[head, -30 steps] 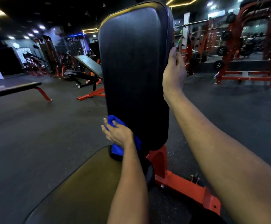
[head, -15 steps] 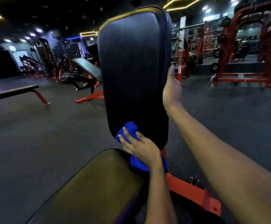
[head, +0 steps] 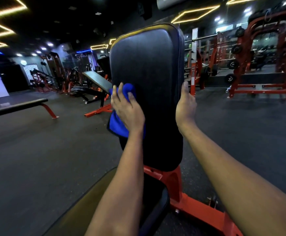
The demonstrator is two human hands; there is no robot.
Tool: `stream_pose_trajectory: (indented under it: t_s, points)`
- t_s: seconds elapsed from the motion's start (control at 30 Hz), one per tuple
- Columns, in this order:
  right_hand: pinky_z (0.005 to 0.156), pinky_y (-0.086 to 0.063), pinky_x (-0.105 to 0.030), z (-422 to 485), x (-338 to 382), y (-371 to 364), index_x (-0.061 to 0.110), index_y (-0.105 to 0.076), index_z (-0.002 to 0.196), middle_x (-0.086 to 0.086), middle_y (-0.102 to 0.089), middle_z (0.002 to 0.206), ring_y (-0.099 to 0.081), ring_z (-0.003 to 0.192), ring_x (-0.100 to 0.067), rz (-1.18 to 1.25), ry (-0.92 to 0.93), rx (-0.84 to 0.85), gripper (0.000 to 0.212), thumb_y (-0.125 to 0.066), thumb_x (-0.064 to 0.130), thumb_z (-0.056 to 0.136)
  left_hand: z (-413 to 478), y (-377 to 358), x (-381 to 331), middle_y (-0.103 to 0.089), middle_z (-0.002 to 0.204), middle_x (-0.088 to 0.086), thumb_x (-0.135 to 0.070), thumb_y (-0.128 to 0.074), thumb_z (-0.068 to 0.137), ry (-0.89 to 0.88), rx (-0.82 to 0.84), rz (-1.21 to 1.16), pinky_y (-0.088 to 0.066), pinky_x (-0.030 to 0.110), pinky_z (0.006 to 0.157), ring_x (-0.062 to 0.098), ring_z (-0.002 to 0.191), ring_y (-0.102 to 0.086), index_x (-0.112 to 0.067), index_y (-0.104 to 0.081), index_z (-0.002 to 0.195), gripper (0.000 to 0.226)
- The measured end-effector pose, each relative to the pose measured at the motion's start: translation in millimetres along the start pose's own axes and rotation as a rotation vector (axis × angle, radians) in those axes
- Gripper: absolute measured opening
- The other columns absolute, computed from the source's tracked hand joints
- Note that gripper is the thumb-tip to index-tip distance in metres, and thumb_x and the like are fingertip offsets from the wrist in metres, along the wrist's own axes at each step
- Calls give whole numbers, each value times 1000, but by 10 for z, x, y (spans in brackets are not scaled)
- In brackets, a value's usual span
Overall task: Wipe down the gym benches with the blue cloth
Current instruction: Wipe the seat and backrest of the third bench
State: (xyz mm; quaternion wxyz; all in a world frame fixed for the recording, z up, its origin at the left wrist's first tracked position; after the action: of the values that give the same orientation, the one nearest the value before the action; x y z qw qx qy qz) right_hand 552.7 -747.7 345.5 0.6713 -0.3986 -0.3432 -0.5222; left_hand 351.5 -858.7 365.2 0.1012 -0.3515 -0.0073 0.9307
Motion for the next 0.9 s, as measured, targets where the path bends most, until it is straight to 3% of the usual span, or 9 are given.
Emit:
stream_pose_trajectory:
  t_s: [0.07,0.13,0.27,0.33,0.4,0.43,0.5,0.63,0.9]
  points:
    - [62,-35,-28,5,-7,2,20,-42,60,10,-37,56,-39,55,-6,6,-11,-8,59,-31,59,102,76,-39,-161,-40,152,10,-26,-45,98,-109,22,23,-8,10,111,32,139,-36,-15,-51,140,44]
    - [62,-35,-28,-1,-10,-3,23,-38,60,11,-37,55,-39,56,-6,-4,-11,-22,57,-31,60,101,-142,-9,-64,-35,156,6,-33,-43,98,-123,39,86,-17,27,117,30,141,-32,-21,-47,144,48]
    - [62,-37,-33,-6,-28,3,21,-41,61,10,-37,54,-40,55,-8,-15,-2,-31,58,-30,62,101,-1180,206,501,-33,156,-3,-38,-41,96,172,73,174,-40,52,103,30,137,-34,-32,-43,145,50]
    - [66,-38,-28,-9,-25,6,24,-51,65,13,-43,60,-45,63,-7,-1,4,-22,56,-30,61,101,-1578,265,575,-33,156,-3,-38,-40,95,233,132,203,-43,50,96,30,135,-33,-33,-41,146,51]
    - [89,-42,-30,31,-70,-18,25,-69,109,11,-62,91,-57,95,-12,67,-14,19,54,-31,63,100,-1717,297,542,-34,154,-5,-40,-37,94,202,173,217,-44,49,95,27,134,-34,-35,-40,146,52]
    - [103,-38,-31,33,-84,-43,21,-60,131,6,-64,118,-54,117,-15,99,-41,40,61,-32,65,99,-1702,302,512,-36,153,-6,-40,-36,94,182,176,215,-45,48,96,25,133,-35,-36,-41,145,52]
    - [116,-32,-36,66,-108,-77,18,-53,141,1,-55,143,-46,136,-17,120,-80,83,78,-34,76,91,-1638,273,353,-37,152,-8,-39,-38,94,120,191,200,-44,47,99,22,134,-36,-37,-42,145,51]
    - [113,-40,-44,205,-312,-123,25,-63,132,3,-65,132,-56,127,-17,74,-128,180,104,-37,100,64,-1355,106,-230,-36,154,-8,-40,-40,97,-75,229,170,-39,41,100,20,137,-35,-38,-41,146,49]
    - [111,-39,-34,191,-134,-70,23,-55,141,1,-60,139,-53,129,-10,83,-116,223,106,-36,96,66,-485,-343,-1254,-28,158,-5,-52,-35,98,-300,188,290,-32,55,110,23,145,-24,-41,-31,150,54]
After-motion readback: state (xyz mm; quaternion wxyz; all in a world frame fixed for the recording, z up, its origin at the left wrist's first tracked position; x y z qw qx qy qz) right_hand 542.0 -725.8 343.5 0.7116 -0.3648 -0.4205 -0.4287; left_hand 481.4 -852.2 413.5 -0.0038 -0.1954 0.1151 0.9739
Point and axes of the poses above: each hand's wrist, its own z-axis towards the middle knuckle, its own y-axis out of the back of the hand, x = y × z, the point moved 9 cm from there along z, towards the middle knuckle
